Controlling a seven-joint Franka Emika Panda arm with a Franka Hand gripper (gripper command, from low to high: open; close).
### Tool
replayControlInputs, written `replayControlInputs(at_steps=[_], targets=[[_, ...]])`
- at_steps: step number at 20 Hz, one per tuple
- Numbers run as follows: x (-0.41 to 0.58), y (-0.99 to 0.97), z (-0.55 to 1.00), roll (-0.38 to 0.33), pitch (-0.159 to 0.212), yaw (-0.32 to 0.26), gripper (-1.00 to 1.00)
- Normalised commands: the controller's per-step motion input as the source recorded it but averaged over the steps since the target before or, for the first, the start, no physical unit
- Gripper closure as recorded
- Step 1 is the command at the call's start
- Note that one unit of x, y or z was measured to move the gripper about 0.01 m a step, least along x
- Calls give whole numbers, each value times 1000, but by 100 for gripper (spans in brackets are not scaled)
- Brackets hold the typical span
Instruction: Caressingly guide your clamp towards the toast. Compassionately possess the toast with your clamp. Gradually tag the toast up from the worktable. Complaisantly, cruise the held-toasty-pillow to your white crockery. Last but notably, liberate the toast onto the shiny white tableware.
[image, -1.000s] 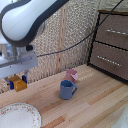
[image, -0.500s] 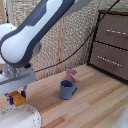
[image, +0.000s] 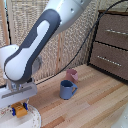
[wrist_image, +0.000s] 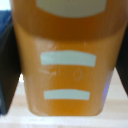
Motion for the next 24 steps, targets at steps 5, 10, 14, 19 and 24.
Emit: replayControlInputs(at_steps=[5,10,14,19,24], targets=[[311,311,-384,-56,-4,0,100],[103,383,-69,0,-68,0,100],[2,210,171,0,-75,14,-100],[27,-186,661,11,-20,5,-100],[99,-285,767,-57,-124,45,-100]])
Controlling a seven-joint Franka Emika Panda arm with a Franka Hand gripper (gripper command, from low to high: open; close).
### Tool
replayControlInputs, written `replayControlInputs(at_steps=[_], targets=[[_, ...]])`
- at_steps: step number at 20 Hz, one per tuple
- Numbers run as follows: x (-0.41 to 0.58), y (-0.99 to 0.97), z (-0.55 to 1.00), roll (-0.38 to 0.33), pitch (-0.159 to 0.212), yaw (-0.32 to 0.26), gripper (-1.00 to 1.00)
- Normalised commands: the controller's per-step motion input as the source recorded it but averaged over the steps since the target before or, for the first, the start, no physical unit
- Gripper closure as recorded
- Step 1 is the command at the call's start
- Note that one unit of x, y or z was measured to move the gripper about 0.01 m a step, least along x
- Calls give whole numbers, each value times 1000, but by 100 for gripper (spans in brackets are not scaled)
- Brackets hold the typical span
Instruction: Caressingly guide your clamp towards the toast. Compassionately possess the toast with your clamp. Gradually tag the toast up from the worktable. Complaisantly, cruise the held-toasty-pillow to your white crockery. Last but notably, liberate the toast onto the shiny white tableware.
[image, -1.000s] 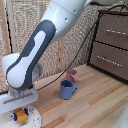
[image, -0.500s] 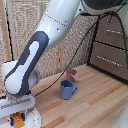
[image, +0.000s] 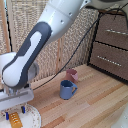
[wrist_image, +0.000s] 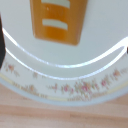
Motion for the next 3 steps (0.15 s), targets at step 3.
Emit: replayControlInputs(at_steps=[3], targets=[[315,-272,531,-69,-212,47,-100]])
